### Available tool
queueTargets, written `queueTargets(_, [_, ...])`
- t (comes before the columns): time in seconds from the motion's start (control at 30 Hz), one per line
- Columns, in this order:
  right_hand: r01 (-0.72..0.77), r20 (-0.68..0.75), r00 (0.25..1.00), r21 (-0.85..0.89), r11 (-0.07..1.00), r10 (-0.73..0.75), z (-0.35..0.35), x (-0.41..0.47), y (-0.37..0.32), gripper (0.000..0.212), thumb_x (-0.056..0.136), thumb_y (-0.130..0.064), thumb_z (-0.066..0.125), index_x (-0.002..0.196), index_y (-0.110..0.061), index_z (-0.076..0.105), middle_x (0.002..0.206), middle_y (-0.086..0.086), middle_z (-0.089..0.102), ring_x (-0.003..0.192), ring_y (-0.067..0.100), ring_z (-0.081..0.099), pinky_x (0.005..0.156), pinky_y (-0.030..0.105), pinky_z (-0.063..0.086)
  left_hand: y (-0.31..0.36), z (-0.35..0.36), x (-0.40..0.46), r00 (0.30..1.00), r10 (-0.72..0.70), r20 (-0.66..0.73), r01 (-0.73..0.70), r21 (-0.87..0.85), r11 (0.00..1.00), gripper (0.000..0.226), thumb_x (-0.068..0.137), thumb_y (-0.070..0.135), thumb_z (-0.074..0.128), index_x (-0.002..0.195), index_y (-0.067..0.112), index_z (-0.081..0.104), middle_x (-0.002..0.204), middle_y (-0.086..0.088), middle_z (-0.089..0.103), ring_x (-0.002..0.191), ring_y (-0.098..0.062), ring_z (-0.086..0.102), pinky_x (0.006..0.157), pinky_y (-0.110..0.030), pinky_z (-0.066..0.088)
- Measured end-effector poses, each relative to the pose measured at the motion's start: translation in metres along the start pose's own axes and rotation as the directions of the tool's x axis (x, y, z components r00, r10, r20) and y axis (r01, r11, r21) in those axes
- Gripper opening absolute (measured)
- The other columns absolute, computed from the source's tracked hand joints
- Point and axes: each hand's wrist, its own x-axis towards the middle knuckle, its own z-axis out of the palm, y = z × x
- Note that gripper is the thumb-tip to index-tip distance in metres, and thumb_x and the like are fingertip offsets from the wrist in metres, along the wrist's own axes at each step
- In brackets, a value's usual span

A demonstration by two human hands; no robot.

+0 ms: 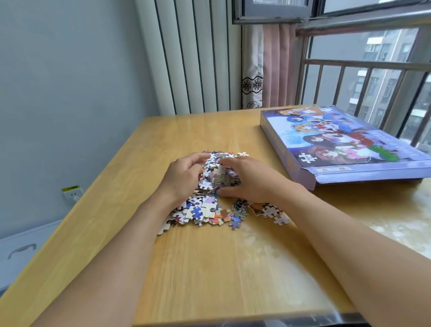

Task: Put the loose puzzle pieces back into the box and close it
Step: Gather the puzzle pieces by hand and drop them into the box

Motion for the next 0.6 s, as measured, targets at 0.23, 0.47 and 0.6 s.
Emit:
queueTargets(0.23, [0.014, -0.063, 0.998, -0.169, 0.986, -0.026, -0.004, 0.0, -0.005, 0.072, 0.084, -0.066, 0.062, 0.145, -0.031, 0.043, 0.132, -0.002, 0.062, 0.115, 0.023, 0.06, 0.083, 0.04, 0.055, -0.002, -0.001, 0.0, 1.0, -0.007, -0.002, 0.007, -0.04, 0.999, 0.04, 0.092, 0.014, 0.055, 0.128, 0.028, 0.067, 0.129, 0.009, 0.064, 0.121, -0.004, 0.055, 0.105, -0.031, 0.044])
queueTargets(0.47, [-0.034, 0.002, 0.999, -0.023, 0.999, 0.034, -0.002, 0.003, -0.009, 0.09, 0.078, -0.052, 0.069, 0.153, -0.024, 0.027, 0.135, 0.004, 0.057, 0.121, 0.027, 0.052, 0.087, 0.041, 0.052, 0.0, -0.005, -0.003, 0.999, 0.02, 0.045, -0.016, -0.088, 0.996, 0.051, 0.067, 0.013, 0.062, 0.114, 0.032, 0.072, 0.117, 0.014, 0.07, 0.116, -0.002, 0.061, 0.1, -0.03, 0.049])
queueTargets(0.6, [-0.096, 0.001, 0.995, 0.154, 0.983, 0.097, 0.0, 0.01, -0.008, 0.062, 0.073, -0.038, 0.08, 0.126, -0.016, 0.058, 0.117, 0.005, 0.066, 0.106, 0.026, 0.06, 0.088, 0.042, 0.052, 0.002, -0.005, -0.005, 0.997, 0.062, 0.053, -0.057, -0.088, 0.994, 0.05, 0.069, 0.01, 0.063, 0.115, 0.028, 0.072, 0.115, 0.012, 0.071, 0.114, -0.001, 0.062, 0.096, -0.027, 0.051])
